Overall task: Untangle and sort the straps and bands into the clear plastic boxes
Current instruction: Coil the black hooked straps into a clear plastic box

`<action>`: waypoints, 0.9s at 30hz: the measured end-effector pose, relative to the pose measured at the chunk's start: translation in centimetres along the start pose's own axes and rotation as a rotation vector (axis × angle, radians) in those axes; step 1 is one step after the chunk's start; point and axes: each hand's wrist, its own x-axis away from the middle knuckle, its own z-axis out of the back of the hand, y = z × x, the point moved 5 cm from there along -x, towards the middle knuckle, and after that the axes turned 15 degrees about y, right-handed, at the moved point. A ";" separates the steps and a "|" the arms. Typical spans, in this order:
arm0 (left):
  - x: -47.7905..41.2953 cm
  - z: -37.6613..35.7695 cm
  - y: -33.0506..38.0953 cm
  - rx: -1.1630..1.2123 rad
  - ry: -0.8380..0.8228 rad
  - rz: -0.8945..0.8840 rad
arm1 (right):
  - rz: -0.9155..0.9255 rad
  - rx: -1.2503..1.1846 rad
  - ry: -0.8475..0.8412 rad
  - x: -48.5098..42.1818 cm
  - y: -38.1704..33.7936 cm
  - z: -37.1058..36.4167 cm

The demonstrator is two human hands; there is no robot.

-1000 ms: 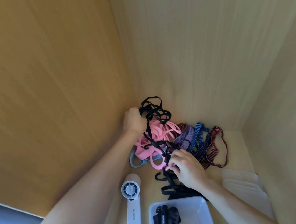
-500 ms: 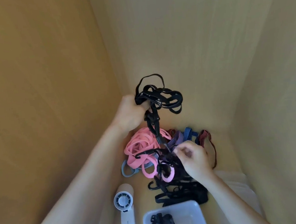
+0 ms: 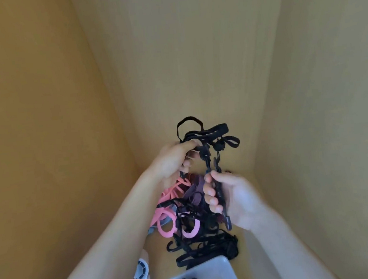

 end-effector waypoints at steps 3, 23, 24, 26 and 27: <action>0.6 -1.1 -1.5 0.139 -0.087 0.133 | -0.031 -0.352 0.050 1.1 -1.7 0.0; 7.7 -4.5 -5.4 -0.070 -0.485 -0.021 | 0.340 -0.047 0.290 1.8 -1.3 1.9; 7.7 -4.3 -5.3 -0.060 -0.476 -0.014 | 0.380 0.001 0.249 1.9 -1.3 1.7; 7.6 -4.0 -4.9 -0.010 -0.469 -0.010 | 0.415 0.082 0.189 2.0 -1.1 1.3; 7.5 -3.8 -4.8 0.014 -0.481 -0.009 | 0.410 0.100 0.167 1.9 -0.9 1.2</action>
